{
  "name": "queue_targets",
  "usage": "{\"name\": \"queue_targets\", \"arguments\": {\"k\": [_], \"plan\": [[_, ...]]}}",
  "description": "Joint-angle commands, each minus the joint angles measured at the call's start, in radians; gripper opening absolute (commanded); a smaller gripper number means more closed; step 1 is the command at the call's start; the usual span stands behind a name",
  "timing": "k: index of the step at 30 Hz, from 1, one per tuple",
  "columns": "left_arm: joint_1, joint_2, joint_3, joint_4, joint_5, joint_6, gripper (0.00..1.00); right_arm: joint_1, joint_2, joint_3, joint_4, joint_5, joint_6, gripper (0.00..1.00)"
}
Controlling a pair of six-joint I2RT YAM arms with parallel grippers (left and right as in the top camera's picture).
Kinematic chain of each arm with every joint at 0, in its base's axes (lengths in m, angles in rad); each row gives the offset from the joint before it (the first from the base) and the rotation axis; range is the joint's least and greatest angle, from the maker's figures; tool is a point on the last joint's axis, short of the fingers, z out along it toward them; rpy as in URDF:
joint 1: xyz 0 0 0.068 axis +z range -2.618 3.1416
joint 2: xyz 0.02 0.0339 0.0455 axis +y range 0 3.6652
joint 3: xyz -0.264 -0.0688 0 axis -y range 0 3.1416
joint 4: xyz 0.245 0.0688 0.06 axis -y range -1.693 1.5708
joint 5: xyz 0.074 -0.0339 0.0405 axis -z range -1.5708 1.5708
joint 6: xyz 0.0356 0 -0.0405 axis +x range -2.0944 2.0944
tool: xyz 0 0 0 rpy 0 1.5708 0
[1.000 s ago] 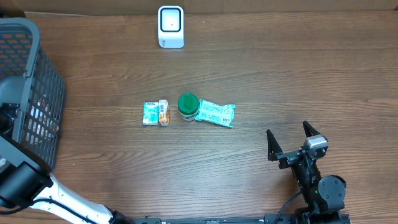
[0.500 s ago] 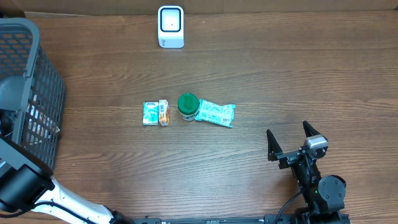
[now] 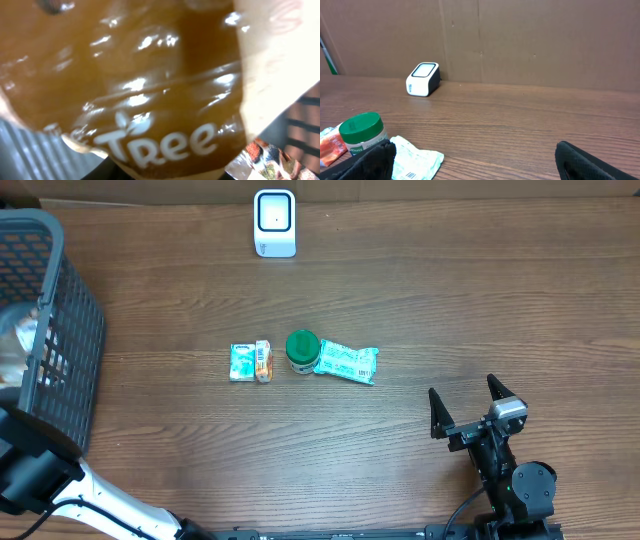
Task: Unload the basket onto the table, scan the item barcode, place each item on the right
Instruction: 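Grasp the brown PanTree bag in the basket with the left gripper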
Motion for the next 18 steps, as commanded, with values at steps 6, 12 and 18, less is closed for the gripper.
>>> {"name": "queue_targets", "arguments": {"k": [6, 12, 18], "plan": [[-0.003, -0.127, 0.186, -0.032, 0.205, 0.124, 0.31, -0.002, -0.007, -0.010, 0.005, -0.004, -0.002, 1.00], [-0.003, -0.278, 0.224, -0.020, 0.232, 0.145, 0.31, -0.002, -0.007, -0.011, 0.005, -0.004, -0.001, 1.00], [-0.003, -0.314, 0.214, -0.086, 0.159, 0.201, 0.43, -0.002, -0.007, -0.010, 0.005, -0.004, -0.001, 1.00]]}}
